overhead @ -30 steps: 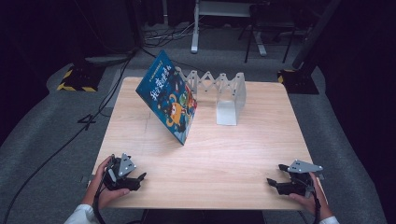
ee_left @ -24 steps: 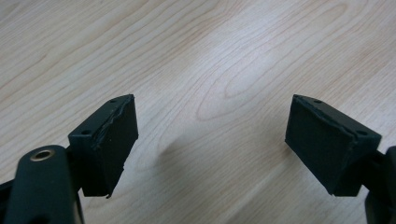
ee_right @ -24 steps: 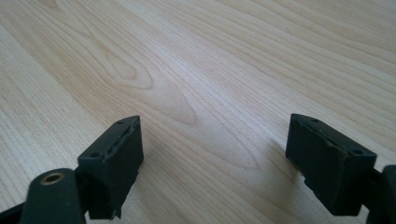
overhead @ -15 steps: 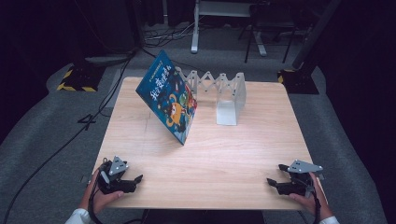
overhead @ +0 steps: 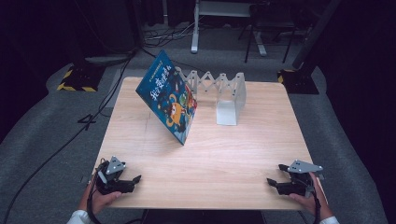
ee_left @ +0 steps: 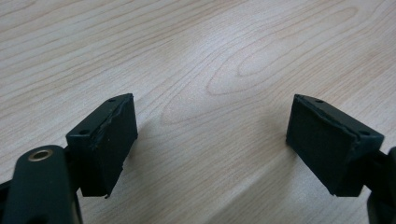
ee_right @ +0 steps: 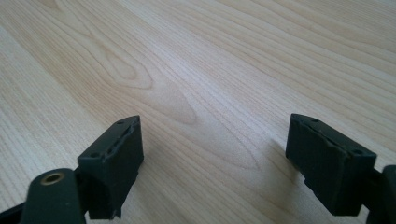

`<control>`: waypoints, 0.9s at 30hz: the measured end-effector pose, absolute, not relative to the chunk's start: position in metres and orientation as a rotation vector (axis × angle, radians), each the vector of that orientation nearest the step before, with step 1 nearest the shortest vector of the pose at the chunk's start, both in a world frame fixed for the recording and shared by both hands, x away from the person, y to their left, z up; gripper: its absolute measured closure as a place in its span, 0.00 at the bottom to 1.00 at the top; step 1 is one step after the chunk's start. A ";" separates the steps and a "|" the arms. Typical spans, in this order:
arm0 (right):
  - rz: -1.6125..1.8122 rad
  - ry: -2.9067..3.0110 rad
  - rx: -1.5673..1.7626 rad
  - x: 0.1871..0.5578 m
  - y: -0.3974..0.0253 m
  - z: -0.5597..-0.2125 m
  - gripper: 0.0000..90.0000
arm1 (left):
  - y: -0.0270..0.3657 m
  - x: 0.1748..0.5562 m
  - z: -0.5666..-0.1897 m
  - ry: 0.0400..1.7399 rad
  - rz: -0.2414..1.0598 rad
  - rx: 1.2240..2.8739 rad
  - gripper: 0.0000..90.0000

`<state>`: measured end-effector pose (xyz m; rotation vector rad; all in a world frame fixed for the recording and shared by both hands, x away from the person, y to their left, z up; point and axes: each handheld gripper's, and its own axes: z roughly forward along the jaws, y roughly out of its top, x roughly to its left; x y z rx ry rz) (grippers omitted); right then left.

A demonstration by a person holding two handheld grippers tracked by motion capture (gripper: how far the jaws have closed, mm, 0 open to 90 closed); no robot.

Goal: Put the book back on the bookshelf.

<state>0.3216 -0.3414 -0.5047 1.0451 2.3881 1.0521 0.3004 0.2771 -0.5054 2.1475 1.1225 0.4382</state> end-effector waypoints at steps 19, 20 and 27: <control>1.055 2.392 1.037 0.322 -0.341 -0.505 0.21 | 0.276 0.301 -0.506 1.132 0.436 2.139 0.19; 1.055 2.392 1.037 0.322 -0.341 -0.505 0.21 | 0.276 0.301 -0.506 1.133 0.439 2.138 0.19; 1.055 2.392 1.037 0.322 -0.341 -0.505 0.21 | 0.276 0.302 -0.506 1.131 0.440 2.141 0.19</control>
